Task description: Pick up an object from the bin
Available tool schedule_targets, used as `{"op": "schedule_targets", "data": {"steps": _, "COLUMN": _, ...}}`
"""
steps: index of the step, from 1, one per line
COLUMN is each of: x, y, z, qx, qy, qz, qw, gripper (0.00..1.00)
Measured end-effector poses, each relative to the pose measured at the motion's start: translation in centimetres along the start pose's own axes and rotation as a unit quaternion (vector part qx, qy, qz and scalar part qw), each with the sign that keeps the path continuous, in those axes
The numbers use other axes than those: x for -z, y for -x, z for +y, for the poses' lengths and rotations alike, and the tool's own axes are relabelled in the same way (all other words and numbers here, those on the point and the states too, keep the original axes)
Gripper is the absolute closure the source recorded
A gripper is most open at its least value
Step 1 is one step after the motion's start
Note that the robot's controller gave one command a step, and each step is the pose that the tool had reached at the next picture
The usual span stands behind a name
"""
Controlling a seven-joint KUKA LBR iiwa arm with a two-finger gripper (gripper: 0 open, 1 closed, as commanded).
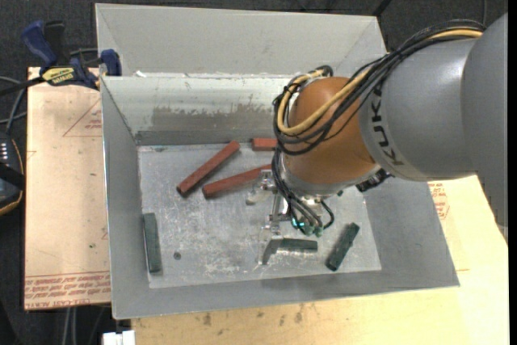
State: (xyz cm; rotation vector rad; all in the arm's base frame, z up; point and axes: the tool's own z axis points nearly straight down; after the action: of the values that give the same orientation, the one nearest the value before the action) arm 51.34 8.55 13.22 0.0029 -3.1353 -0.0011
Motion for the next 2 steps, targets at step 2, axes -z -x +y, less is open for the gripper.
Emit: {"op": "schedule_targets", "data": {"steps": 2, "x": -3.1, "y": -1.0, "z": -2.4, "qx": 0.041, "qy": 0.000, "qz": -0.0047, "qw": 0.9992, "gripper": 0.00}}
